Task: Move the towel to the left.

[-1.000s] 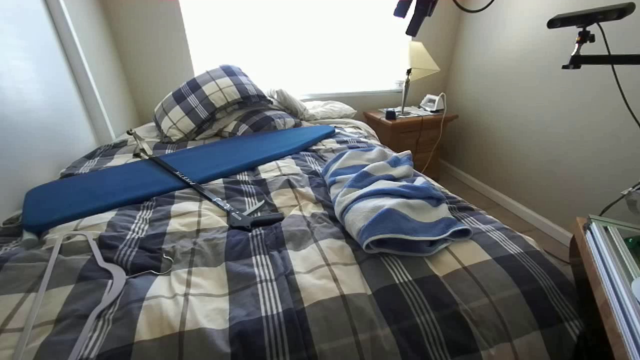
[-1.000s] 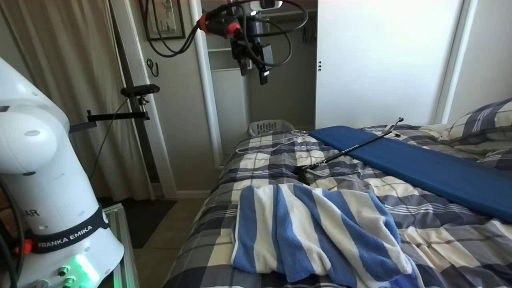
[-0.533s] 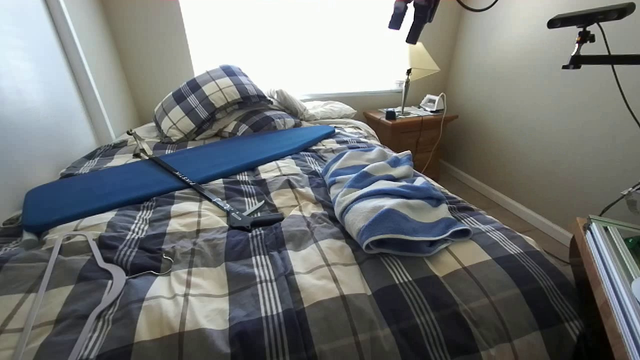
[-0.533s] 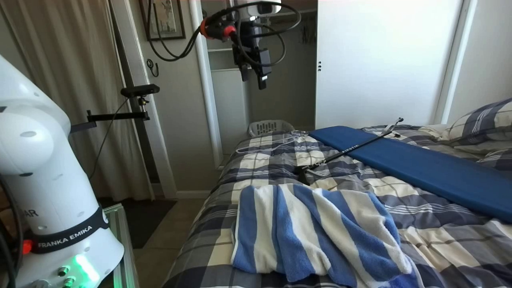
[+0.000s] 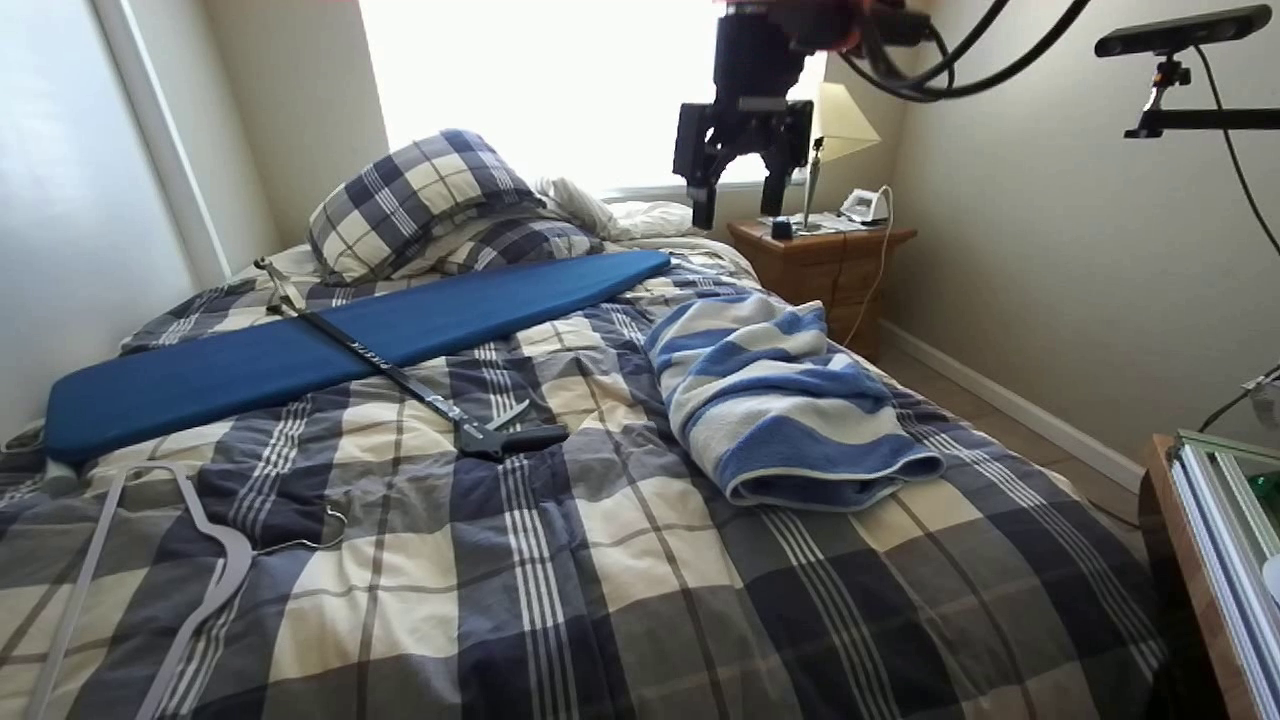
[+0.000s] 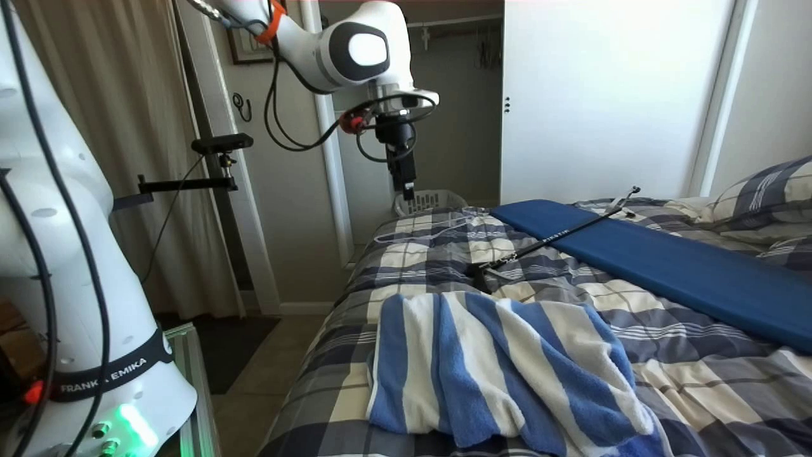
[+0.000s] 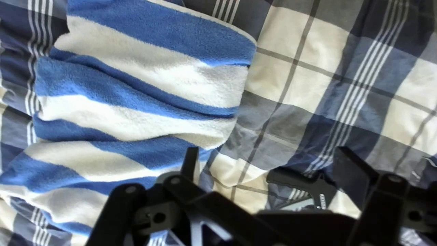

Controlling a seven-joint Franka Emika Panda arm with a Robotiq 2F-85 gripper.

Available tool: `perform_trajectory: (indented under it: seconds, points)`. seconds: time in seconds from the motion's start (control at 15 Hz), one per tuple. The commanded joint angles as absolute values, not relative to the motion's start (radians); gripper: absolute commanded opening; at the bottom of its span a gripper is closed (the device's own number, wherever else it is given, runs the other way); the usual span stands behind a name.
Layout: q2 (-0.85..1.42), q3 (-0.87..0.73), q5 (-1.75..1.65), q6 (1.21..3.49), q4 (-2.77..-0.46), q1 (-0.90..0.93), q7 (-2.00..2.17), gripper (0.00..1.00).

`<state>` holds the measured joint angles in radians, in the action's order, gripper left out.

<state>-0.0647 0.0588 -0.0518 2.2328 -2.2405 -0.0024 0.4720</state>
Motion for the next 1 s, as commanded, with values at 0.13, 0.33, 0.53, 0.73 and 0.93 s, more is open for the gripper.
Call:
perform_trajectory:
  seconds: [0.13, 0.33, 0.53, 0.73, 0.93]
  points:
    - [0.225, 0.025, -0.243, 2.235, -2.119, 0.033, 0.841, 1.00]
    - [0.353, -0.020, -0.290, 2.193, -2.061, 0.082, 0.999, 1.00]
    - [0.460, -0.051, -0.262, 2.137, -2.002, 0.111, 1.063, 1.00]
    - [0.448, -0.057, -0.249, 2.164, -2.040, 0.113, 1.030, 1.00]
    - [0.486, -0.063, -0.247, 2.151, -2.006, 0.116, 1.038, 1.00]
